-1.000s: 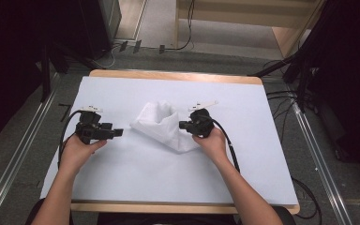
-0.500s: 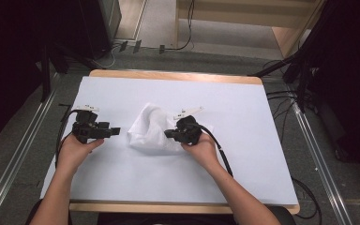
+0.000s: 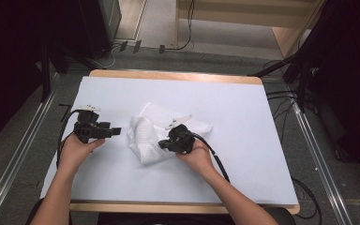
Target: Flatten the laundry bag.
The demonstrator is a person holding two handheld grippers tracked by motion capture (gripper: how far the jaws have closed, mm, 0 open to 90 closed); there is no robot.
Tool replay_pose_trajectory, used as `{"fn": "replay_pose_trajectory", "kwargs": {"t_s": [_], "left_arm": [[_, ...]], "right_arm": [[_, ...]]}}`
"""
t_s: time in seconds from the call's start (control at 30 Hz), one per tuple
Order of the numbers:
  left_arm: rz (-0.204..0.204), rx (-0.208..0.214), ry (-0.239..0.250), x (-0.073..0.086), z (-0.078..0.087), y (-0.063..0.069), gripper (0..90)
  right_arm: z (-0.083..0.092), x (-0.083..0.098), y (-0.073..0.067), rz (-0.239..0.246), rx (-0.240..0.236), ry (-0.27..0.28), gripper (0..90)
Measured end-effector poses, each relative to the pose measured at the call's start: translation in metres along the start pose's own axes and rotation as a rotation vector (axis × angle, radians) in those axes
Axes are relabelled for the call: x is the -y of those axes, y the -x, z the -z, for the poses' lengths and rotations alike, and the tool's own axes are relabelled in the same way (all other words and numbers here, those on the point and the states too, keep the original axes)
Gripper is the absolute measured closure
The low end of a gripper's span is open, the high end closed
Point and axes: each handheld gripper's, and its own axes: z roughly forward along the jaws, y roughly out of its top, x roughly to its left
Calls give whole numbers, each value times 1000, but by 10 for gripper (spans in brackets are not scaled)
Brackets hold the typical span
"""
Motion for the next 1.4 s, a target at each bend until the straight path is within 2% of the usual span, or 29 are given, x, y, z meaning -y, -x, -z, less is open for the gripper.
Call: {"fn": "replay_pose_trajectory", "kwargs": {"t_s": [0.17,0.27,0.4,0.6,0.77,0.83,0.97,1.13,1.33,1.4], "left_arm": [[-6,6,-5,-2,-4,1,383],[-10,18,-10,-4,-7,2,385],[-14,47,-27,-5,-16,2,421],[-51,50,-68,-6,-32,3,452],[-48,58,-84,-7,-42,3,462],[-38,72,-84,-7,-45,3,468],[-52,71,-97,-7,-48,4,490],[-50,75,-105,-6,-51,7,569],[-57,59,-91,-4,-52,8,670],[-39,64,-85,-4,-52,7,678]], "right_arm": [[-4,3,-8,17,-16,-10,900],[-3,3,-9,9,-19,-10,896],[3,2,-9,12,-11,15,870],[11,-1,-10,19,4,43,813],[15,-2,-11,27,18,53,772],[17,-3,-9,27,26,56,761],[21,-3,-2,5,42,64,733],[23,-8,7,-16,58,64,671],[12,-25,13,-19,69,67,611],[6,-32,14,-25,71,59,592]]}}
